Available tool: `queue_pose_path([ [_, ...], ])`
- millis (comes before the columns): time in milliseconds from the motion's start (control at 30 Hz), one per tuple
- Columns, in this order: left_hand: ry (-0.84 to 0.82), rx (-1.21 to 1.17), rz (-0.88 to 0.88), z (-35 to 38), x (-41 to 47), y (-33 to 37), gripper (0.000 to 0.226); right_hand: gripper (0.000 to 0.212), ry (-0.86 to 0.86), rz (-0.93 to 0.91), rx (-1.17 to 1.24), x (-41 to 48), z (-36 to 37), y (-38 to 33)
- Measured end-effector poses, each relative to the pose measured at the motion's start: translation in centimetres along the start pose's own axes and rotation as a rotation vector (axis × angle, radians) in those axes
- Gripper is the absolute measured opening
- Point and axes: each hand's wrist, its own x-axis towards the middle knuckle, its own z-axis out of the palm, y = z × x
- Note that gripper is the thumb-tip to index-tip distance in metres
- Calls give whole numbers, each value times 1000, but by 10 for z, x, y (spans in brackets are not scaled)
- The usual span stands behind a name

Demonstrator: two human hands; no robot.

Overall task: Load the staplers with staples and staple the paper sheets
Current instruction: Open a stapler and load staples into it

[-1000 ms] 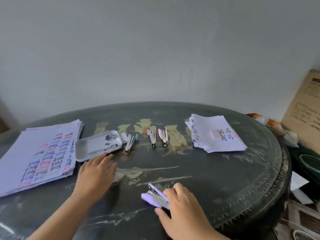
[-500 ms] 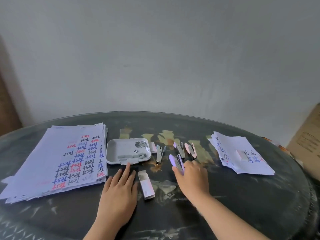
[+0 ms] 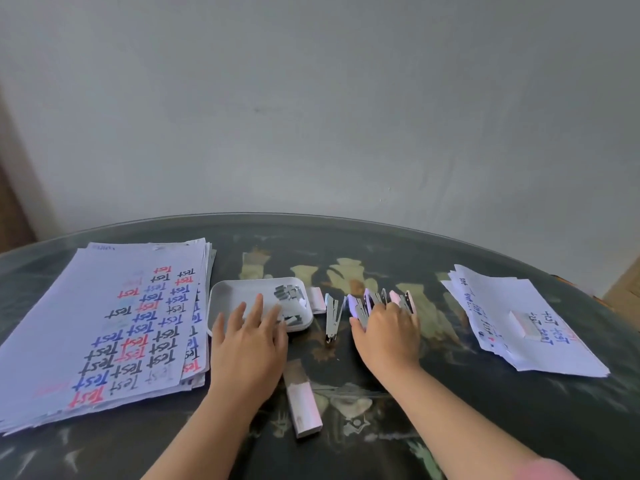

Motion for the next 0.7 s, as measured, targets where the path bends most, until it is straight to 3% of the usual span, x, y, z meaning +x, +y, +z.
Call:
queue_pose_path([
  [100,37,-16,-5,6,-4,-2,68,49,30,21,51,-3,0,-3],
  [233,48,-40,-14,7,-4,-1,64,49,126,-8,172,-8,-4,-15],
  [400,40,-64,-16,7,-5,-2,56,53,-67,-39,130,-11,-7,-33],
  [500,32,-94,-20,6,-4,0,49,40,-80,-33,117,-9,-13,-37],
  [700,42,-130,-22,5,-4,0,51,34,-91,-66,128,-9,-25,-32],
])
